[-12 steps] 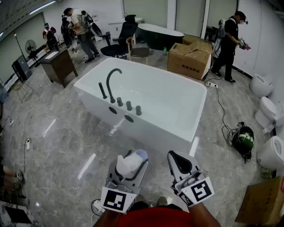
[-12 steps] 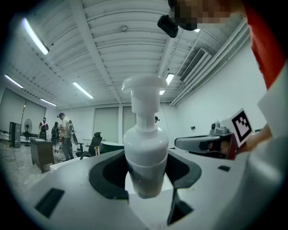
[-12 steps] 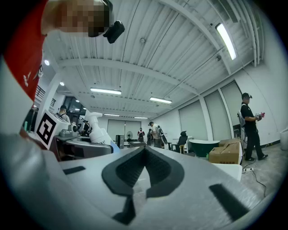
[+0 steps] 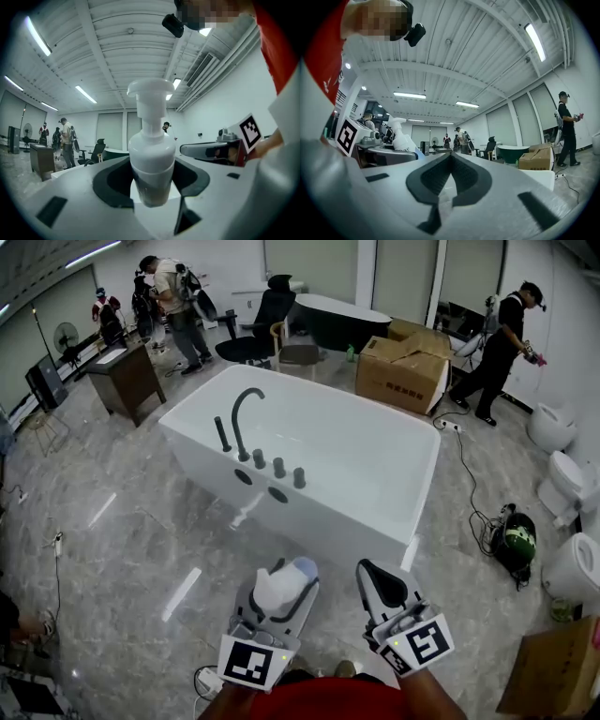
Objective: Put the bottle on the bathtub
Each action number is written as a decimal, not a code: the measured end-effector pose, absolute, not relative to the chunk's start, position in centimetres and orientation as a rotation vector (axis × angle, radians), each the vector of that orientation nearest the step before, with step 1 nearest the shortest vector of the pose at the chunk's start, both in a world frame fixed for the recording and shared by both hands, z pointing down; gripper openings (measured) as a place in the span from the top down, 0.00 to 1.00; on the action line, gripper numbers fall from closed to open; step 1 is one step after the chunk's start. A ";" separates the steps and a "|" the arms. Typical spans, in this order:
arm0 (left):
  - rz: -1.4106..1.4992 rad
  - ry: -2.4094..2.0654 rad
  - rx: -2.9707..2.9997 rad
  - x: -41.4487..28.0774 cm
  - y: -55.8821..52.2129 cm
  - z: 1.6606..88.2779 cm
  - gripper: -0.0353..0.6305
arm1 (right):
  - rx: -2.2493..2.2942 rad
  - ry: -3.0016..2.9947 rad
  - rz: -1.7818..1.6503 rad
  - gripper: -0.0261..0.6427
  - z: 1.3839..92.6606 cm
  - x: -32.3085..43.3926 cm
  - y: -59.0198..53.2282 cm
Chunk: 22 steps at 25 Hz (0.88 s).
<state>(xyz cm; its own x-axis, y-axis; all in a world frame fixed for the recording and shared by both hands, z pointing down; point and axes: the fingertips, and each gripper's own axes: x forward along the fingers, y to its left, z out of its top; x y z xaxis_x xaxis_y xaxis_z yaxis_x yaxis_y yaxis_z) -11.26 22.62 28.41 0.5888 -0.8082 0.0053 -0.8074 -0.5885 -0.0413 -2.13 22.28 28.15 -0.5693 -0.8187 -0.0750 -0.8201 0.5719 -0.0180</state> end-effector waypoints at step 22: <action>-0.116 1.343 -2.835 -13.3 10.3 33.2 0.60 | -1.577 2.716 -0.063 0.95 32.9 -3.2 12.3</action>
<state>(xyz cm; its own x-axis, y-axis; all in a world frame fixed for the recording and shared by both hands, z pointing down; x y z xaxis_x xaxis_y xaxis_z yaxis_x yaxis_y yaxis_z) -13.33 10.32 33.17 0.6312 -0.7728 0.0658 -0.7727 -0.6339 -0.0333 -3.25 12.27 32.91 -0.4960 -0.8681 0.0197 -0.8681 0.4952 -0.0348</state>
